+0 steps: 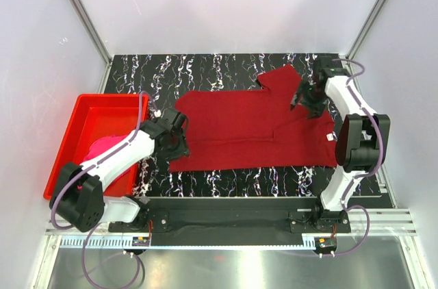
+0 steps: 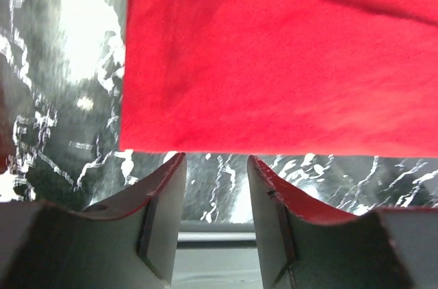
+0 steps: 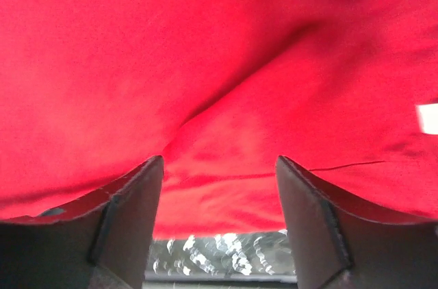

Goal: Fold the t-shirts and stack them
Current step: Fold the tshirt

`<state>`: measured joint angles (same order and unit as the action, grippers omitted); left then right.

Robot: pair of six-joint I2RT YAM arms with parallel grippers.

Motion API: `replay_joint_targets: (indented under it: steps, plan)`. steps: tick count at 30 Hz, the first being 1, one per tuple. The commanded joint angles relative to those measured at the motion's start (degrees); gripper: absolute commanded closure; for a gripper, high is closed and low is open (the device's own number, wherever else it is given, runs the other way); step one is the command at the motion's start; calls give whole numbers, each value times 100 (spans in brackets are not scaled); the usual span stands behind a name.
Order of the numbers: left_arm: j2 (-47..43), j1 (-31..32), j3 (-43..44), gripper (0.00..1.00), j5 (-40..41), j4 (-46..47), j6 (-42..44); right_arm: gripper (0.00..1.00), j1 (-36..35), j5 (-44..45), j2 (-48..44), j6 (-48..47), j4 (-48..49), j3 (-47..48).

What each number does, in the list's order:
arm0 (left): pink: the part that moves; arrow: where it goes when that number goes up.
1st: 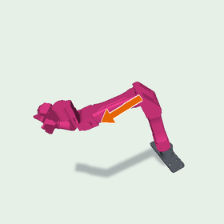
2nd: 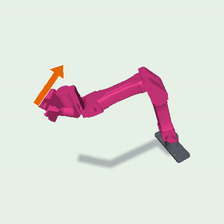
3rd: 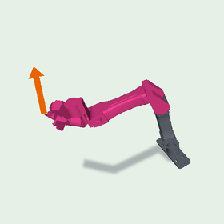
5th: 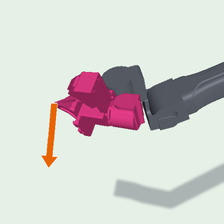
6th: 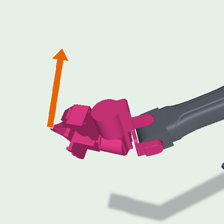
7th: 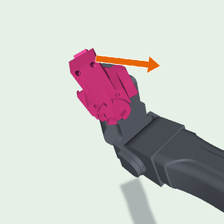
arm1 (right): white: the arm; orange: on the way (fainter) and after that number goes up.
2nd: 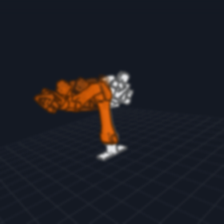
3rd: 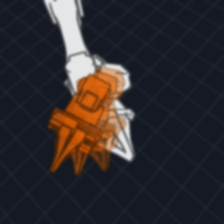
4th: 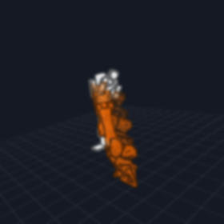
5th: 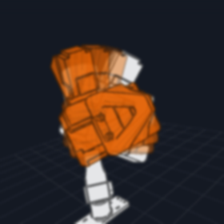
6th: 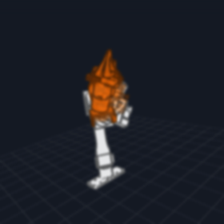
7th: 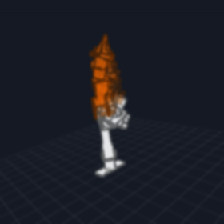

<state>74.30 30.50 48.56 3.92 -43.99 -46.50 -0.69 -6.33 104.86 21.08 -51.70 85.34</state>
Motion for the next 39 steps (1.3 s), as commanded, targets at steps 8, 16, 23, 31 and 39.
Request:
replay_joint_targets:
  steps: [8,16,23,31,39]
  plan:
    - [691,44,462,62,-681,874,1002,44,438,1274,851,1,-86,958]
    - [761,61,453,64,-1095,1252,1257,42,412,1415,1116,-763,468,888]
    - [928,149,532,65,-1280,1305,1363,59,412,1196,1361,-143,293,1133]
    - [884,307,611,65,-1746,1946,1328,50,420,1090,1440,1494,-24,1125]
    - [796,360,462,65,-1667,1964,1301,48,526,1300,1511,3516,-323,1037]
